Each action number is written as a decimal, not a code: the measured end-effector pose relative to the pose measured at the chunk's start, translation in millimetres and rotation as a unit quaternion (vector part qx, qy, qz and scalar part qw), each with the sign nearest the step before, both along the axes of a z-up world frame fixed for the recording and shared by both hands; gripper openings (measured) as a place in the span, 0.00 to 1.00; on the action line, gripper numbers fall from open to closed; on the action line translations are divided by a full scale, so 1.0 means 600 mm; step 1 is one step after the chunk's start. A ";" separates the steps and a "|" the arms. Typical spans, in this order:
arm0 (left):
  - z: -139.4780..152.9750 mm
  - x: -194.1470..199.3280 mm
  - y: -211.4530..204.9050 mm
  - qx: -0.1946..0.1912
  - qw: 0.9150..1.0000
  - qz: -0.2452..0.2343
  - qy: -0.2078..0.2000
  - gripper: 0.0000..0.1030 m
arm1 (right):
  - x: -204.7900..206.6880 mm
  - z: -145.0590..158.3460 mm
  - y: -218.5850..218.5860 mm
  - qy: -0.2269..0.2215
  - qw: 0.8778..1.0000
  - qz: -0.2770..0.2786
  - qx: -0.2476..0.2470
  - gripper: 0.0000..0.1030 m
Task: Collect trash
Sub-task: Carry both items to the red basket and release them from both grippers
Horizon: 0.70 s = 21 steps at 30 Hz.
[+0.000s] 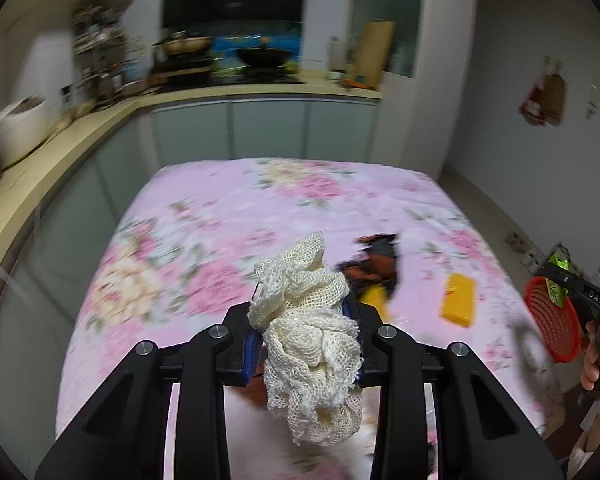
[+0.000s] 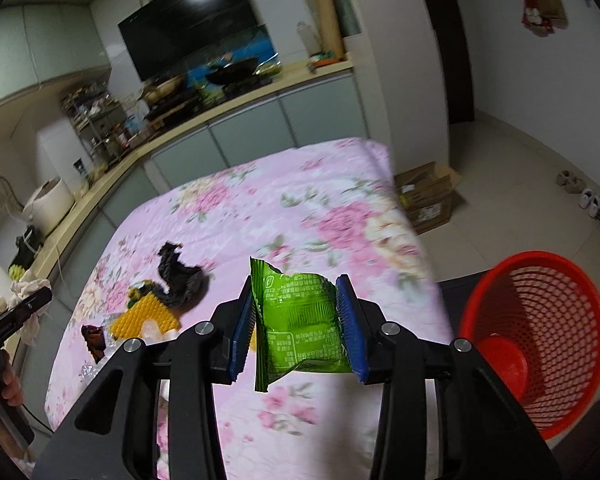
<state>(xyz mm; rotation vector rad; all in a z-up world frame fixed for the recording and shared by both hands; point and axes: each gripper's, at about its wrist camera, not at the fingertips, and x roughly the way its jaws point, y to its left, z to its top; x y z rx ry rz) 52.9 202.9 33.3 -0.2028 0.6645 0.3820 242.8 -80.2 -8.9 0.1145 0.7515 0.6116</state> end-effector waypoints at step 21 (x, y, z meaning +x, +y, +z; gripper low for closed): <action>-0.009 0.313 -0.399 -0.029 0.952 -0.301 0.040 0.31 | 0.044 0.014 -0.308 0.003 0.980 -0.200 -0.024 0.38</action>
